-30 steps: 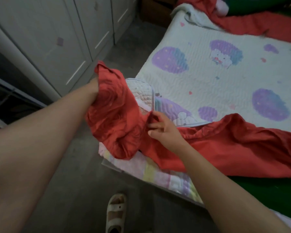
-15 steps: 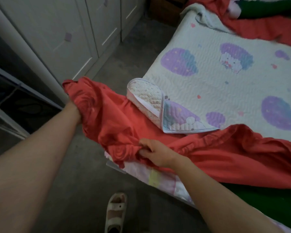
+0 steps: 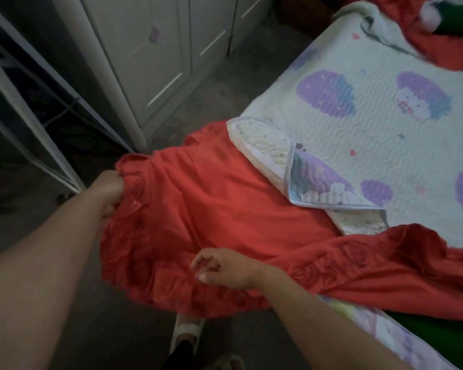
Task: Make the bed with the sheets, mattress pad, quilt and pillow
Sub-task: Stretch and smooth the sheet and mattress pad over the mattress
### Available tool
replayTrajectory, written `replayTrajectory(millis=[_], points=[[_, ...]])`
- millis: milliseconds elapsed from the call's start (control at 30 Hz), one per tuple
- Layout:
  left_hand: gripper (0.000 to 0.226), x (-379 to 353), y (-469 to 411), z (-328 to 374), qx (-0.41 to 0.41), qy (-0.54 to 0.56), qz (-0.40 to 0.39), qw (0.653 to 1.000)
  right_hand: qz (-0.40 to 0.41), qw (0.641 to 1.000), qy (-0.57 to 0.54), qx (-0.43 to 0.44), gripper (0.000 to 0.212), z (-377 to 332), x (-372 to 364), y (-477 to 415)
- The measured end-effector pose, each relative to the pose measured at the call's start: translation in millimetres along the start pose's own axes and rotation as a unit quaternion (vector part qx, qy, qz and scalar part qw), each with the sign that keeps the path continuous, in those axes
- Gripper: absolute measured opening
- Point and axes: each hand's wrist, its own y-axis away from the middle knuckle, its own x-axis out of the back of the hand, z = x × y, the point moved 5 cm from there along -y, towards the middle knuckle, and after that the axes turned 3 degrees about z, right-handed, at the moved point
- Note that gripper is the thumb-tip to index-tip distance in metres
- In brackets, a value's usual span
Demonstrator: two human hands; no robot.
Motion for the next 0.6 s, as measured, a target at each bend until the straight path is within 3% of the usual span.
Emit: replayTrajectory(millis=[133,367,500,600], points=[[0.026,-28,17,0,0.001,-0.069,-0.09,0.994,0.068,0.998,-0.007,-0.018,0.024,8,27,1],[0.033,-76,51,22,-0.09,-0.12,-0.133,0.98,0.178,0.983,0.035,-0.03,0.023,18,81,38],[0.031,-115,76,39,-0.163,-0.145,-0.159,0.963,0.308,0.942,0.128,-0.036,0.03,42,116,86],[0.034,-162,105,48,-0.229,-0.187,-0.195,0.935,0.383,0.898,0.198,-0.088,0.035,82,140,133]])
